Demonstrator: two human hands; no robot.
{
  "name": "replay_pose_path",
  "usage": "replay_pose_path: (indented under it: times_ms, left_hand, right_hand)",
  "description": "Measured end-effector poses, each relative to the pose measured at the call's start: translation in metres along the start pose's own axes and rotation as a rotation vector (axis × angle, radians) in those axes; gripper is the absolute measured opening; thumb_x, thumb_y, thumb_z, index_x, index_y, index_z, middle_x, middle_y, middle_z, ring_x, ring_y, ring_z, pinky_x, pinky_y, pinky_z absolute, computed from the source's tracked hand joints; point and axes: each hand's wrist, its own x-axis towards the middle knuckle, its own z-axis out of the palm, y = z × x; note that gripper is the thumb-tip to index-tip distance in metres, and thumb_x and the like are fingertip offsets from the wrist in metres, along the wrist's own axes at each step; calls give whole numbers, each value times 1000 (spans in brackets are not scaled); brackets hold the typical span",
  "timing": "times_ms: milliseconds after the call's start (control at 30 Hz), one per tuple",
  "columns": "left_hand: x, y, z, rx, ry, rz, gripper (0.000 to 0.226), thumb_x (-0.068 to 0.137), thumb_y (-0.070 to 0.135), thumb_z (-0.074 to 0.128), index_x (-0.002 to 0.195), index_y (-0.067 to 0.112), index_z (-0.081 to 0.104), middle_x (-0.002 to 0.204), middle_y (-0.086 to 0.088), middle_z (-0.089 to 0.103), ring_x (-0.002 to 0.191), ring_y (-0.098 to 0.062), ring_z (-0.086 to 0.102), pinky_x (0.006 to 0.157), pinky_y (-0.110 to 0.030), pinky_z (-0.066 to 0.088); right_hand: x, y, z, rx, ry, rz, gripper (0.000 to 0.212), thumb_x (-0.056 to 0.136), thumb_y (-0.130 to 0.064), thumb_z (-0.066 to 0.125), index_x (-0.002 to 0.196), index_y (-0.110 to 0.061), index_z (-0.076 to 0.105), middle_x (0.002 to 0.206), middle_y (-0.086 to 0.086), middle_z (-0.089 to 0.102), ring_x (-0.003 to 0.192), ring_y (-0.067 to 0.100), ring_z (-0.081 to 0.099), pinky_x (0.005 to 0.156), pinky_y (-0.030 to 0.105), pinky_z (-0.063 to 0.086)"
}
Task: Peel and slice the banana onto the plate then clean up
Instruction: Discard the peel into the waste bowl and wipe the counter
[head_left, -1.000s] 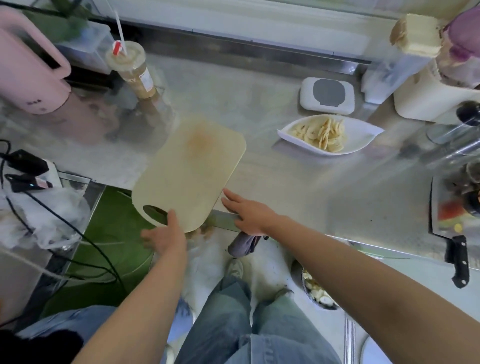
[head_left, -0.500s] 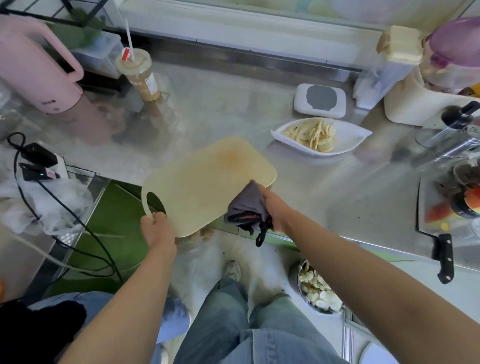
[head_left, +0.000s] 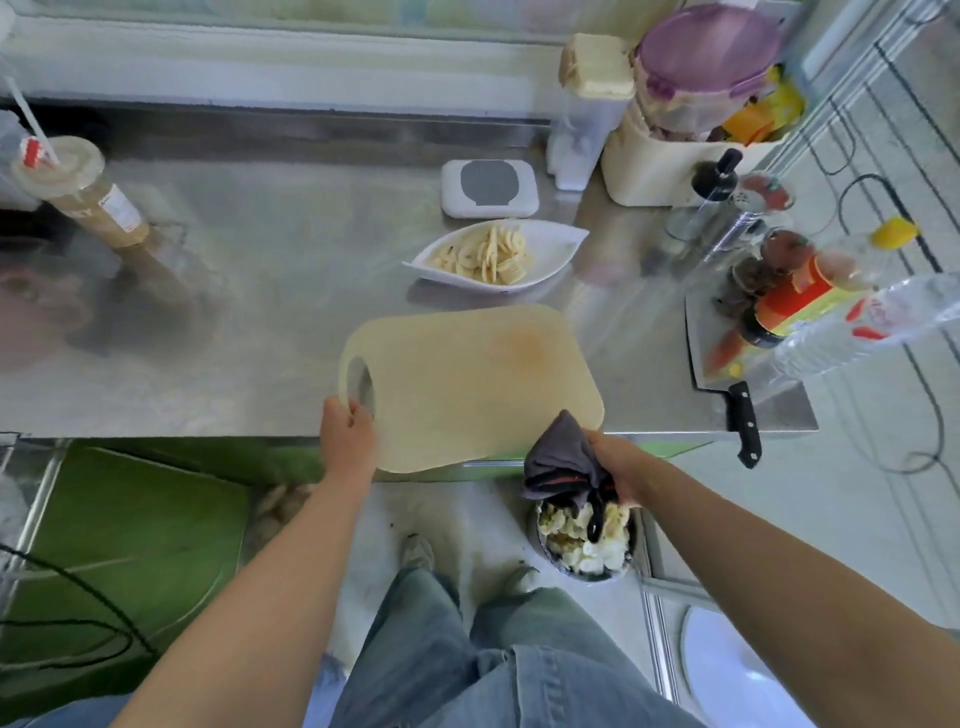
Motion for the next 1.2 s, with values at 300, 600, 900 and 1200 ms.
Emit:
replay_pose_path:
  times_ms: [300, 600, 900, 1200]
  left_hand:
    - [2, 36, 49, 273, -216, 112, 38, 93, 37, 44, 117, 7, 43, 112, -21, 45, 98, -35, 46, 84, -43, 45]
    - [-3, 36, 62, 586, -234, 96, 60, 84, 27, 60, 132, 3, 33, 131, -19, 28, 118, -37, 30, 92, -40, 38]
    - [-21, 68, 54, -317, -650, 144, 35, 92, 50, 46, 120, 29, 52, 117, -1, 58, 100, -16, 63, 80, -32, 53]
    - [36, 29, -9, 89, 166, 196, 43, 97, 17, 47, 138, 10, 36, 129, -11, 52, 108, -33, 56, 88, -37, 44]
  right_hand:
    - [-1, 17, -31, 121, 62, 94, 42, 93, -39, 55, 89, 1, 66, 85, 18, 66, 78, 31, 63, 73, 37, 52]
    - [-2, -33, -24, 191, -28, -10, 44, 90, -46, 53, 89, -5, 67, 80, 13, 68, 74, 26, 65, 69, 32, 53]
    - [25, -71, 77, 16, 2, -389, 18, 94, -9, 45, 100, -8, 63, 99, 17, 65, 86, 26, 64, 80, 41, 51]
    - [54, -66, 108, -895, 240, -730, 47, 89, -9, 50, 133, -23, 53, 151, 3, 34, 140, 21, 25, 114, 39, 19]
